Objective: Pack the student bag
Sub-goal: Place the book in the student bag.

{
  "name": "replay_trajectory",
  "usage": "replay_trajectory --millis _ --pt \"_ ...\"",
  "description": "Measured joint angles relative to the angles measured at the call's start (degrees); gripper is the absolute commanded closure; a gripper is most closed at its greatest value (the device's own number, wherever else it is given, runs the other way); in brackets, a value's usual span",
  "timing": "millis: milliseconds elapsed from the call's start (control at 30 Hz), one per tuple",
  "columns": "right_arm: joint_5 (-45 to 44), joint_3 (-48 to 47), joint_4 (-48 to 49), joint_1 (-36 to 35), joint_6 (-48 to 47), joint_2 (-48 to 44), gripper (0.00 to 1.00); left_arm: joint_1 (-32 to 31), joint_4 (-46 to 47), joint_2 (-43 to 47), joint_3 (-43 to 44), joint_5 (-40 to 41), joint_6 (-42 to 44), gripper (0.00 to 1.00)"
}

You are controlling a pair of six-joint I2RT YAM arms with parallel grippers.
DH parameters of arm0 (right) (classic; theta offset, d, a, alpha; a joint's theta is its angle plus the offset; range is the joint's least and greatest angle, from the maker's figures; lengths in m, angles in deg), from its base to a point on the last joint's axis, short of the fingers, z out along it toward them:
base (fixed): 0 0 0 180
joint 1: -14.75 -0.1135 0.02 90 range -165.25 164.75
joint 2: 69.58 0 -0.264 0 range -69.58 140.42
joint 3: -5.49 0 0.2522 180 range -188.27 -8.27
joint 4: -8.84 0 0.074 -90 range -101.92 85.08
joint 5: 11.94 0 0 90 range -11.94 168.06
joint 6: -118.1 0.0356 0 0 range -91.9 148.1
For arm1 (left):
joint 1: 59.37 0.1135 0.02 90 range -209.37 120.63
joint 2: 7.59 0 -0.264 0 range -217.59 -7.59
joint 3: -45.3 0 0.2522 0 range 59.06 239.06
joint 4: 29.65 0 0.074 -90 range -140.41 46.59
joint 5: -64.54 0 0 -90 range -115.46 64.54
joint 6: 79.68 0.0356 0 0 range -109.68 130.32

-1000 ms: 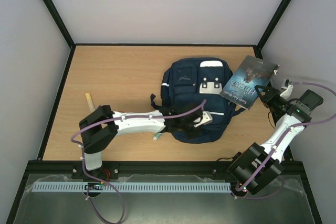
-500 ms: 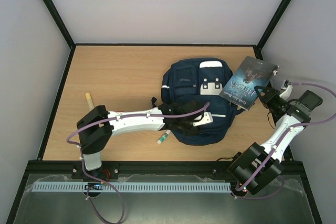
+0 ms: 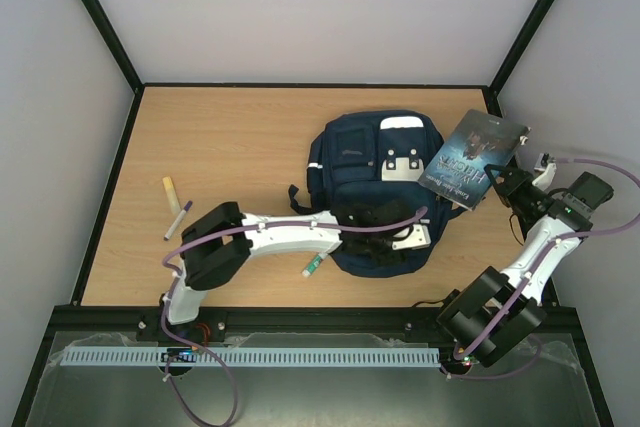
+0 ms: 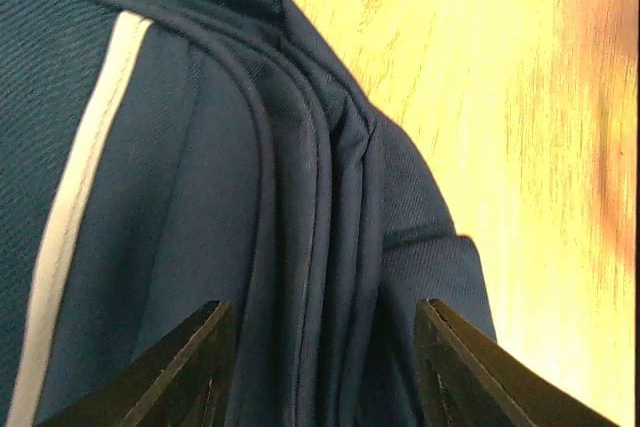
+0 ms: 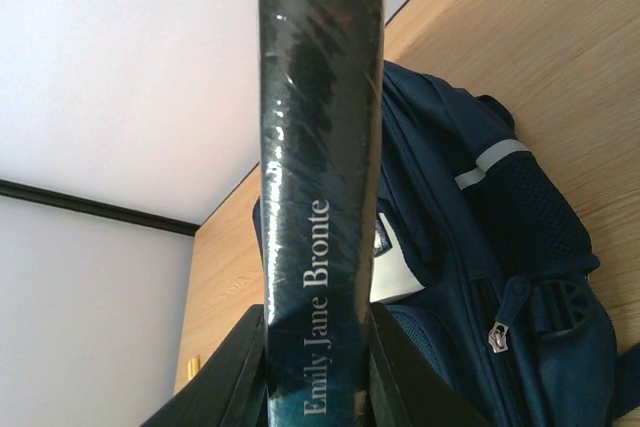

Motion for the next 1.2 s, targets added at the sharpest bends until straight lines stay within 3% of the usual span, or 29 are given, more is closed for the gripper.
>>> replay_trajectory --millis 233,300,467,567,733,967,1200 --pt "0.0 0.0 0.0 0.0 0.1 0.4 0.99 -0.5 0.1 -7.2 6.3 1.4 -0.1 0.55" --pt "0.0 0.0 0.0 0.0 0.1 0.4 0.99 -0.4 -0.2 -9.0 8.2 2.8 -0.2 0.61" --pt "0.0 0.0 0.0 0.0 0.0 0.4 0.99 -0.4 -1.2 -10.2 9.9 5.4 -0.5 0.88" --pt "0.0 -0.1 -0.1 0.0 -0.1 0.5 0.99 -0.6 -1.1 -10.1 9.8 6.3 -0.1 0.97" --pt "-0.2 -3.8 -2.4 0.0 -1.2 2.0 0.99 -0.1 0.7 -6.2 6.1 6.8 0.3 0.98" --pt "-0.6 -13.0 -5.7 0.0 -3.5 1.6 0.99 4.2 2.1 6.2 4.5 9.1 0.8 0.98" --pt "-0.9 -21.9 -21.1 0.0 -17.6 0.7 0.99 12.1 4.2 11.9 5.3 9.5 -0.1 0.98"
